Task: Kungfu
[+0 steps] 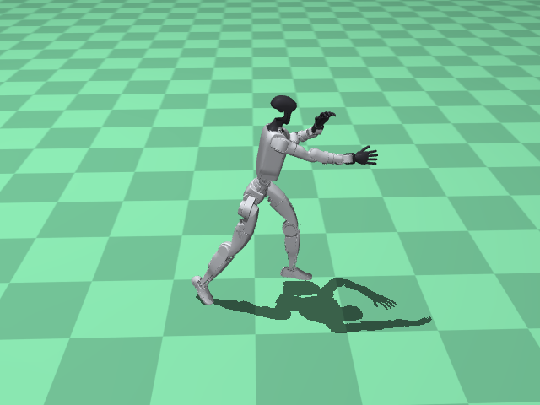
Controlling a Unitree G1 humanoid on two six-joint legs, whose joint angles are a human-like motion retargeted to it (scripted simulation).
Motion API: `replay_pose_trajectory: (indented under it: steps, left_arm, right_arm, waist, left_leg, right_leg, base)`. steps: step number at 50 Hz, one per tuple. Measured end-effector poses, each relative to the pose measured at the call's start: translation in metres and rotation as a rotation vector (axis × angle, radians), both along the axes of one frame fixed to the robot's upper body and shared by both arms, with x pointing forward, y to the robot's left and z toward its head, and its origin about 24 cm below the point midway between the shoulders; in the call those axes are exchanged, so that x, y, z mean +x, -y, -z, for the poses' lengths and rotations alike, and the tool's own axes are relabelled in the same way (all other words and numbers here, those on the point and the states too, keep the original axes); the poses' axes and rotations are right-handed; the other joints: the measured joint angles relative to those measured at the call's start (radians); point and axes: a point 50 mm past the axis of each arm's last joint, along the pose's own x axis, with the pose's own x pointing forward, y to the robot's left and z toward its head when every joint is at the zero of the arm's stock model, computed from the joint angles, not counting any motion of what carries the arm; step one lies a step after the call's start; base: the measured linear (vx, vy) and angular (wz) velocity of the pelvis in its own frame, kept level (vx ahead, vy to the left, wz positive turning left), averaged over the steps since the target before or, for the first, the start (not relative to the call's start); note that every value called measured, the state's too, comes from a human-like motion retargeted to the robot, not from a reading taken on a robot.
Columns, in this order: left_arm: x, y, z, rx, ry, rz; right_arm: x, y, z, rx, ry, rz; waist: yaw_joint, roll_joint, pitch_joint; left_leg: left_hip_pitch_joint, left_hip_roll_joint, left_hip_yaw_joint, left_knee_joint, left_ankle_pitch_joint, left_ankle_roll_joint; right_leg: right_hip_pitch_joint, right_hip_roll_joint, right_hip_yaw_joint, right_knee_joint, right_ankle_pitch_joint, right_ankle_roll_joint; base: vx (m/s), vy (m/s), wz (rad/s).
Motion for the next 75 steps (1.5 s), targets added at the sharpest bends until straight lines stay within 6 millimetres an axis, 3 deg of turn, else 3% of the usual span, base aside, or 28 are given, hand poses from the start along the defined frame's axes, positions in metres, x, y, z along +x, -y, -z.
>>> replay_pose_trajectory:
  steps: [3, 6, 10, 13, 16, 18, 20, 22, 26, 30, 34, 37, 41, 44, 46, 49, 50, 52, 53, 54, 55, 57, 58, 60, 63, 69, 73, 75]
  left_arm:
    - [0.007, 0.021, 0.038, -0.023, -0.115, 0.038]
    - [0.021, 0.010, 0.050, -0.022, -0.159, -0.073]
    - [0.058, -0.045, 0.037, -0.171, -0.225, -0.349]
    - [0.096, -0.112, 0.022, -0.304, -0.202, -0.710]
    - [0.128, -0.189, 0.029, -0.273, -0.387, -1.265]
    - [0.110, -0.259, 0.032, -0.096, -0.739, -1.654]
    - [0.070, -0.315, 0.036, -0.155, -0.960, -1.980]
    - [0.052, -0.330, 0.028, -0.290, -0.756, -2.020]
    - [0.060, -0.312, 0.017, -0.152, -0.403, -1.817]
    - [0.068, -0.311, 0.037, -0.076, -0.508, -1.889]
    - [0.072, -0.307, 0.044, 0.040, -0.440, -1.856]
    - [0.075, -0.297, 0.050, 0.077, -0.371, -1.722]
    - [0.082, -0.269, 0.095, 0.015, -0.817, -1.275]
    - [0.080, -0.196, 0.178, 0.032, -1.328, -0.527]
    - [0.054, -0.144, 0.245, -0.029, -1.635, 0.031]
    - [-0.029, -0.099, 0.337, -0.257, -1.989, 0.704]
    - [-0.063, -0.090, 0.359, -0.378, -2.069, 0.862]
    - [-0.123, -0.077, 0.391, -0.729, -2.157, 0.972]
    - [-0.146, -0.076, 0.400, -0.931, -2.158, 0.956]
    - [-0.163, -0.080, 0.405, -1.119, -2.125, 0.898]
    - [-0.178, -0.087, 0.409, -1.297, -2.072, 0.813]
    - [-0.194, -0.081, 0.414, -1.471, -1.987, 0.687]
    - [-0.193, -0.074, 0.415, -1.500, -1.970, 0.676]
    - [-0.188, -0.063, 0.417, -1.582, -1.916, 0.725]
    - [-0.198, -0.069, 0.416, -1.592, -1.919, 0.772]
    - [-0.204, -0.084, 0.411, -1.374, -2.058, 0.662]
    - [-0.203, -0.095, 0.409, -1.368, -2.081, 0.606]
    - [-0.204, -0.106, 0.409, -1.401, -2.071, 0.534]
  right_arm:
    - [-0.001, -0.034, 0.016, 0.271, -0.008, -0.259]
    - [-0.015, -0.076, 0.056, 0.484, -0.144, -0.620]
    - [-0.069, -0.098, 0.134, 0.657, -0.216, -0.953]
    - [-0.142, -0.066, 0.221, 0.840, -0.357, -0.893]
    - [-0.235, 0.000, 0.276, 1.040, -0.436, -0.630]
    - [-0.297, 0.046, 0.287, 1.092, -0.446, -0.397]
    - [-0.350, 0.081, 0.286, 1.040, -0.458, -0.176]
    - [-0.386, 0.102, 0.279, 0.935, -0.476, -0.018]
    - [-0.420, 0.123, 0.264, 0.778, -0.448, 0.193]
    - [-0.404, 0.123, 0.249, 0.686, -0.435, 0.113]
    - [-0.360, 0.112, 0.224, 0.556, -0.403, -0.100]
    - [-0.327, 0.093, 0.197, 0.407, -0.329, -0.238]
    - [-0.285, 0.063, 0.153, 0.142, -0.061, -0.293]
    - [-0.232, 0.035, 0.104, -0.086, 0.303, -0.225]
    - [-0.195, 0.027, 0.042, -0.254, 0.574, -0.164]
    - [-0.152, 0.033, -0.067, -0.541, 0.848, 0.007]
    - [-0.140, 0.040, -0.099, -0.639, 0.894, 0.097]
    - [-0.097, 0.088, -0.136, -0.716, 0.783, 0.451]
    - [-0.082, 0.124, -0.141, -0.703, 0.570, 0.682]
    - [-0.079, 0.162, -0.137, -0.705, 0.168, 0.783]
    - [-0.096, 0.201, -0.123, -0.582, -0.309, 0.807]
    - [-0.097, 0.194, -0.119, -0.599, -0.685, 0.680]
    - [-0.099, 0.191, -0.134, -0.660, -0.632, 0.673]
    - [-0.096, 0.177, -0.163, -0.820, -0.283, 0.778]
    - [-0.074, 0.131, -0.165, -1.017, 0.156, 0.724]
    - [-0.067, 0.141, -0.147, -0.890, -0.065, 0.746]
    - [-0.064, 0.125, -0.153, -0.935, 0.092, 0.700]
    - [-0.064, 0.121, -0.153, -0.913, 0.163, 0.700]
  waist:
    - [-0.032, 0.039, 0.000]
    - [-0.112, 0.119, -0.012]
    - [-0.189, 0.247, -0.015]
    - [-0.241, 0.293, 0.009]
    - [-0.368, 0.327, 0.116]
    - [-0.499, 0.362, 0.185]
    - [-0.634, 0.391, 0.233]
    - [-0.710, 0.369, 0.272]
    - [-0.730, 0.326, 0.250]
    - [-0.769, 0.358, 0.239]
    - [-0.726, 0.365, 0.235]
    - [-0.654, 0.393, 0.180]
    - [-0.494, 0.406, 0.055]
    - [-0.350, 0.359, -0.043]
    - [-0.311, 0.287, -0.090]
    - [-0.213, 0.118, -0.104]
    - [-0.162, 0.049, -0.089]
    - [0.033, -0.106, -0.002]
    - [0.095, -0.163, 0.038]
    - [0.102, -0.203, 0.050]
    - [0.083, -0.234, 0.048]
    - [0.042, -0.238, 0.038]
    - [0.053, -0.241, 0.060]
    - [0.053, -0.219, 0.084]
    - [-0.021, -0.177, 0.057]
    - [-0.062, -0.194, 0.060]
    - [-0.127, -0.176, 0.040]
    - [-0.151, -0.166, 0.025]
  left_leg:
    - [0.131, -0.044, 0.028, -0.047, -0.043, 0.037]
    - [0.271, -0.060, -0.007, -0.123, -0.052, 0.035]
    - [0.443, -0.006, -0.047, -0.220, -0.042, 0.003]
    - [0.558, -0.004, 0.007, -0.296, -0.029, 0.002]
    - [0.690, -0.042, 0.020, -0.351, -0.020, 0.029]
    - [0.756, -0.066, -0.010, -0.375, -0.018, 0.046]
    - [0.808, -0.077, -0.036, -0.393, -0.020, 0.053]
    - [0.871, -0.098, -0.024, -0.424, -0.022, 0.060]
    - [0.917, -0.120, 0.013, -0.462, -0.027, 0.079]
    - [0.888, -0.084, -0.012, -0.453, -0.021, 0.077]
    - [0.881, -0.060, 0.000, -0.467, -0.020, 0.032]
    - [0.813, -0.014, 0.027, -0.471, -0.029, -0.036]
    - [0.625, 0.034, -0.021, -0.394, -0.012, -0.112]
    - [0.458, 0.013, -0.115, -0.298, -0.005, -0.121]
    - [0.338, -0.056, -0.194, -0.217, -0.020, -0.116]
    - [0.160, -0.137, -0.169, -0.053, -0.085, -0.073]
    - [0.109, -0.148, -0.134, 0.010, -0.123, -0.053]
    - [0.011, -0.074, -0.054, 0.150, -0.185, -0.042]
    - [-0.052, -0.034, -0.044, 0.218, -0.198, -0.031]
    - [-0.108, -0.020, -0.043, 0.266, -0.203, -0.011]
    - [-0.160, -0.017, -0.048, 0.304, -0.204, 0.014]
    - [-0.208, -0.016, -0.068, 0.331, -0.195, 0.022]
    - [-0.226, -0.012, -0.079, 0.333, -0.181, 0.021]
    - [-0.247, 0.003, -0.133, 0.333, -0.154, -0.002]
    - [-0.248, 0.008, -0.144, 0.298, -0.132, -0.030]
    - [-0.226, 0.015, -0.073, 0.203, -0.107, -0.017]
    - [-0.240, 0.082, 0.030, 0.239, -0.208, 0.125]
    - [-0.237, 0.103, 0.070, 0.250, -0.224, 0.142]
  right_leg:
    - [0.001, -0.050, 0.059, 0.105, 0.175, -0.046]
    - [-0.080, 0.060, 0.211, 0.295, -0.024, -0.046]
    - [-0.274, 0.353, 0.459, 0.451, -0.278, 0.000]
    - [-0.448, 0.356, 0.405, 0.366, -0.310, -0.115]
    - [-0.559, 0.413, 0.425, 0.170, -0.214, -0.261]
    - [-0.652, 0.426, 0.405, 0.029, -0.091, -0.329]
    - [-0.751, 0.434, 0.396, -0.097, -0.029, -0.307]
    - [-0.827, 0.447, 0.372, -0.184, -0.059, -0.228]
    - [-0.969, 0.449, 0.295, -0.150, -0.082, -0.244]
    - [-1.025, 0.413, 0.287, -0.043, -0.052, -0.306]
    - [-0.921, 0.427, 0.378, 0.001, -0.034, -0.287]
    - [-0.828, 0.437, 0.468, 0.038, -0.076, -0.278]
    - [-0.643, 0.405, 0.528, 0.158, -0.138, -0.185]
    - [-0.457, 0.283, 0.436, 0.218, -0.181, -0.112]
    - [-0.334, 0.174, 0.308, 0.219, -0.190, -0.103]
    - [-0.171, 0.048, 0.183, 0.160, -0.161, -0.122]
    - [-0.132, 0.016, 0.173, 0.139, -0.150, -0.133]
    - [-0.070, -0.008, 0.225, 0.063, -0.083, -0.082]
    - [-0.049, 0.001, 0.206, 0.026, -0.134, -0.020]
    - [-0.042, 0.009, 0.169, 0.003, -0.218, 0.000]
    - [-0.040, 0.017, 0.124, -0.014, -0.317, 0.000]
    - [-0.037, -0.006, -0.011, -0.012, -0.453, 0.000]
    - [-0.041, 0.002, -0.033, -0.008, -0.495, 0.000]
    - [-0.051, 0.078, 0.011, 0.009, -0.549, 0.000]
    - [-0.052, 0.114, 0.046, 0.007, -0.601, 0.000]
    - [-0.085, 0.067, 0.040, 0.012, -0.661, -0.024]
    - [-0.092, 0.066, 0.033, -0.018, -0.621, -0.048]
    - [-0.089, 0.059, 0.027, -0.035, -0.585, -0.042]
  base:
    - [0.61, 0.49, 0.12]
    - [0.54, 0.31, 0.15]
    - [0.48, 0.21, -0.43]
    - [0.31, 0.39, -0.76]
    - [0.16, 0.29, 0.24]
    - [0.19, 0.09, 1.18]
    - [0.21, 0.01, 1.17]
    - [0.10, -0.07, 0.13]
    - [0.05, -0.27, 0.01]
    - [-0.01, -0.09, 0.61]
    - [0.01, 0.10, -0.19]
    - [-0.02, 0.07, -0.45]
    - [-0.04, 0.14, -0.41]
    - [-0.20, 0.10, 0.39]
    - [-0.34, -0.25, 1.53]
    - [-0.41, -0.52, 0.61]
    - [-0.52, -0.58, -1.23]
    - [-0.59, -0.79, -2.24]
    - [-0.45, -1.04, -1.50]
    - [-0.22, -1.02, -0.49]
    - [0.05, -0.71, 0.14]
    - [-0.08, -0.49, 0.22]
    - [-0.44, -0.51, 0.13]
    - [-0.40, -0.49, 0.21]
    - [-0.19, -0.07, 0.51]
    - [-0.11, -0.04, 0.25]
    - [0.02, 0.03, 0.36]
    - [0.19, 0.14, 0.07]
